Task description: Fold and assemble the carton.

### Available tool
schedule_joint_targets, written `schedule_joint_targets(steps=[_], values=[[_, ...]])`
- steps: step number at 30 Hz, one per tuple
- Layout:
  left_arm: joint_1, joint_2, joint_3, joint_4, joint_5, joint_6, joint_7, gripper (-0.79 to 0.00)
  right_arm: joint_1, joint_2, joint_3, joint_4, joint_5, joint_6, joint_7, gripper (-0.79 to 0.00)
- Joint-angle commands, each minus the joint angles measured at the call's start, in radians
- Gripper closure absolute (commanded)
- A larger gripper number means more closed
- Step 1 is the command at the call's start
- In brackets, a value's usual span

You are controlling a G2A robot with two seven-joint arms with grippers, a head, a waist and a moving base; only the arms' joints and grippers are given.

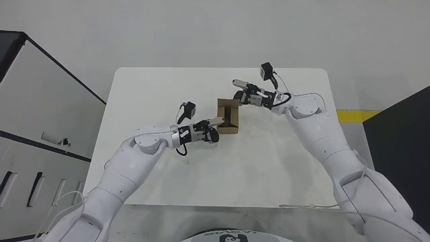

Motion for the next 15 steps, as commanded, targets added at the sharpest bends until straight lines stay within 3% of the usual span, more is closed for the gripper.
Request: schedule_joint_targets(steps=[1,7,15], values=[[-0.001,-0.004,0.007,0.004,-0.012,-0.003,0.001,-0.785,-0.003,-0.001,0.0,-0.005,0.0,0.004,0.001,-0.785],[-0.022,-0.016,0.032,0.034,0.026,-0.025,0.075,-0.785,-0.012,-0.002,0.005,-0.012,0.002,0.014,0.007,-0.785],[-0.026,-0.017,0.007,0.058,0.028,-0.047,0.134,-0.785,-0.036,0.005,0.025,-0.036,0.007,0.032,0.03,-0.785]])
